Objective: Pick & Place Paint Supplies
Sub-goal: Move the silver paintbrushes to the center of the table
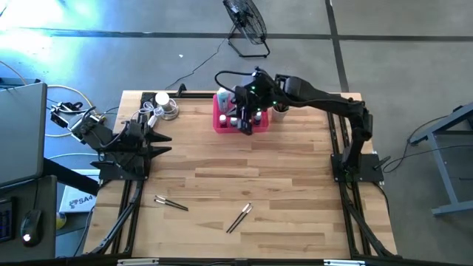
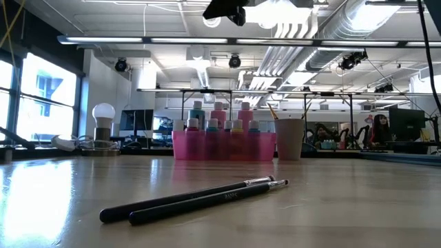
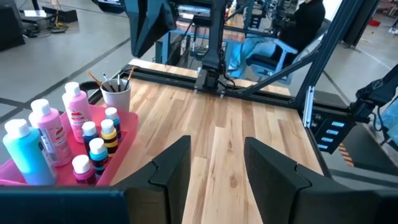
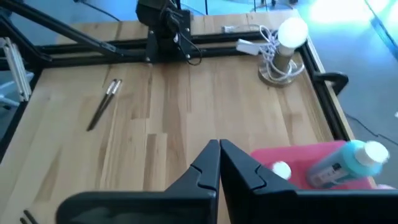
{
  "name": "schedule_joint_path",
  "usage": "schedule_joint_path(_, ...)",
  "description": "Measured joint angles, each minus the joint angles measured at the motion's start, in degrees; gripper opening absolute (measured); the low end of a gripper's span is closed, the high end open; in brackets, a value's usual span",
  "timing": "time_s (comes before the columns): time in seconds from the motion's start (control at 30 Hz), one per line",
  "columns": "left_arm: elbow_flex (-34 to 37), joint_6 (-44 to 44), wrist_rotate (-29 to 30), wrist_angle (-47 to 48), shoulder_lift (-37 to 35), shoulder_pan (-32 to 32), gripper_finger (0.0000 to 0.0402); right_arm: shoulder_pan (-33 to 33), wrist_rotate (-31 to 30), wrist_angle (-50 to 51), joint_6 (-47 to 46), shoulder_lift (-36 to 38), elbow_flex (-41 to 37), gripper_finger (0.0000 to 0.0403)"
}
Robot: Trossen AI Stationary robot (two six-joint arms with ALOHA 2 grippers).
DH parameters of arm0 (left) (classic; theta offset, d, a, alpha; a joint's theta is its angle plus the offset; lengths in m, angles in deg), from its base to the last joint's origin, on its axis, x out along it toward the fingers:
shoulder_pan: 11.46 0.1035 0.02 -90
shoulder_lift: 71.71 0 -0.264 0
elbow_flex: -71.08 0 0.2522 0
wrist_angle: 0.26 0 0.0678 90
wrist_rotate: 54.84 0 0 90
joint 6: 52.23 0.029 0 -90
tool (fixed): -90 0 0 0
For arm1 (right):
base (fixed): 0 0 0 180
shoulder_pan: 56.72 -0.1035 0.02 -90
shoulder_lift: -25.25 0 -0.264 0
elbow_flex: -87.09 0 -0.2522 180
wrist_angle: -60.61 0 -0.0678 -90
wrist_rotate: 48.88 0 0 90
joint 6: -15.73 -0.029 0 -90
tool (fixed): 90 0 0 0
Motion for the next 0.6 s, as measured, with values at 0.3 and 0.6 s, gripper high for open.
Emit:
schedule_joint_path(0.3, 0.0, 0.0, 0.1, 0.8, 0.0, 0.0, 0.0148, -1.0, 1.4, -14.7, -5.6, 0.0, -12.6, 0.0002)
schedule_joint_path(0.6, 0.0, 0.0, 0.2, 0.8, 0.0, 0.0, 0.0148, -1.5, 1.2, -34.6, -11.0, 2.4, -25.7, 0.0002)
